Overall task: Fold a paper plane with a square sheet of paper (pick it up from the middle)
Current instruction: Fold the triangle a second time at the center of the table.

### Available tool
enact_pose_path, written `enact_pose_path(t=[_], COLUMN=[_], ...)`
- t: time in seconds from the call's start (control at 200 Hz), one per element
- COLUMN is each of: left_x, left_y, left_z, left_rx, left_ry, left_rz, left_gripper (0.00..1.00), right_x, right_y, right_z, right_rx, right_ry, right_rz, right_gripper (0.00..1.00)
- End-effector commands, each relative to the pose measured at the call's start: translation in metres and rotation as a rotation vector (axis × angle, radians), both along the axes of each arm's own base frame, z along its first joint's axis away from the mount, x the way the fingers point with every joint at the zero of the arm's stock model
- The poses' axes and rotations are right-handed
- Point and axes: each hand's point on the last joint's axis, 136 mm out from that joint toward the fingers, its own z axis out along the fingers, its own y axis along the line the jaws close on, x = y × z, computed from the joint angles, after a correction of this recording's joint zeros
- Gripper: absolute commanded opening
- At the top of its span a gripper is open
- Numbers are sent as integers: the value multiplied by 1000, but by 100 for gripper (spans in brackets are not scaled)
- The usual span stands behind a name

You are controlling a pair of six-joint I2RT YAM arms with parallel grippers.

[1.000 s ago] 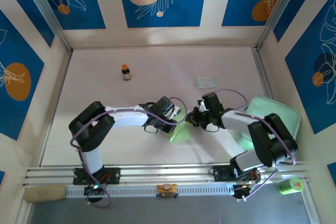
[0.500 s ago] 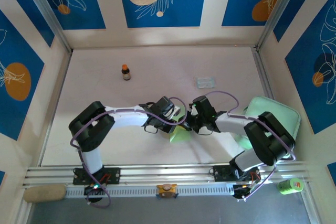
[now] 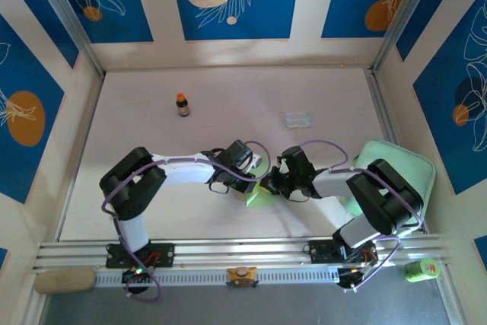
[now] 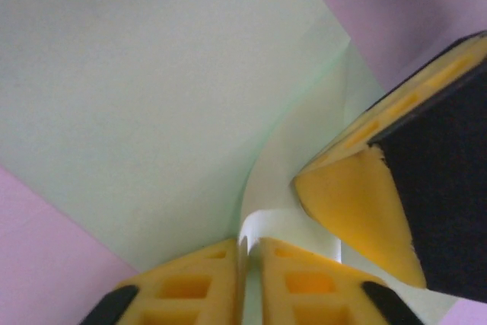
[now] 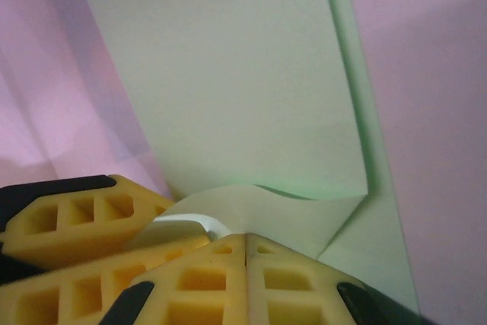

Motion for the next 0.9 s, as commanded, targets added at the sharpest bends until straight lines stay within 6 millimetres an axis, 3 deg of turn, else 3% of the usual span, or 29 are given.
enact_pose_path(t=[0.0,0.12,0.215,0.48,0.69,0.89], left_x=[7,16,16,-15,-40,-49], left_y=[7,15,21,-5,-29,-32], left_z=[15,37,51,66,55,41], left_rx=[-20,-32,-58,-255,-288,-256], left_ry=[-12,-57,-64,98,222,265], left_rz=[52,110,162,119,30,11], left_gripper=[30,45,46,16,10,9], right_x=[-16,-16,-16,-14,-14,-14], right_y=[-17,-17,-18,-19,-20,-19], right_z=[-24,-24,-24,-20,-19,-19], right_rx=[-79,-82,-83,-79,-77,-77], right_ry=[82,83,84,83,84,85], right_rz=[-32,-30,-33,-46,-46,-44], right_gripper=[3,3,3,3,3,3])
